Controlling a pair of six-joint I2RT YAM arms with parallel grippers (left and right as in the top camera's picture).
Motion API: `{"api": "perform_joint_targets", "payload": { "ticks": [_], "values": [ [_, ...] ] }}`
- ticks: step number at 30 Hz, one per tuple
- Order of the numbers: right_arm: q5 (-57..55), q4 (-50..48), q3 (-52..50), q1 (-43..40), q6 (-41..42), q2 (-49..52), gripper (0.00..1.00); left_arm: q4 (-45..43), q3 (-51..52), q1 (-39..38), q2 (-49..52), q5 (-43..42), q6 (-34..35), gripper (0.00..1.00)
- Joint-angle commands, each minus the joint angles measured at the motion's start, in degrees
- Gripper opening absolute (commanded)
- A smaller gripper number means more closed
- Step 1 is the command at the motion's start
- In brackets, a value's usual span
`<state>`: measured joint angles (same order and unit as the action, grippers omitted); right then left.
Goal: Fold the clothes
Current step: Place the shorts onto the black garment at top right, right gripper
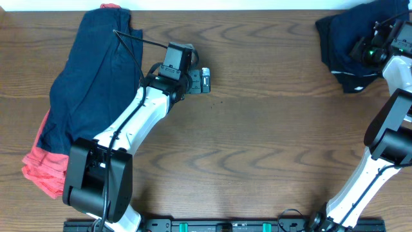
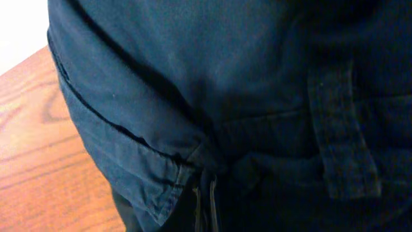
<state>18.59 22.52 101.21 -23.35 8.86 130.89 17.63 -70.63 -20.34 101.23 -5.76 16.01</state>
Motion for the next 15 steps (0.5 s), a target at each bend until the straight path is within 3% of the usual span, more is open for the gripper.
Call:
{"api": "perform_joint_targets", "payload": {
  "ticks": [1,3,7,8,15],
  "values": [
    [-3.1,1.5,-0.3,-0.7,-2.8,0.6,0.01,0.2,-1.2,0.3,-1.2,0.5,-1.0,0.99],
    [-0.9,1.4,0.1,-0.7,-2.8,0.4,0.01,0.2,-1.1,0.3,-1.2,0.5,-1.0,0.99],
    [4.2,1.3,1.9,-0.7,-4.3,-1.6,0.33,0.4,-1.1,0.3,-1.2,1.0,-1.2,0.99],
    [4.4,1.3,2.3,-0.6,-4.3,-2.6,0.37,0.5,-1.1,0.3,-1.2,1.4,-1.2,0.99],
    [4.8,0.5,3.4,0.0,-6.3,-11.2,0.50,1.4,-1.1,0.3,-1.2,2.6,-1.2,0.99]
  ]
}}
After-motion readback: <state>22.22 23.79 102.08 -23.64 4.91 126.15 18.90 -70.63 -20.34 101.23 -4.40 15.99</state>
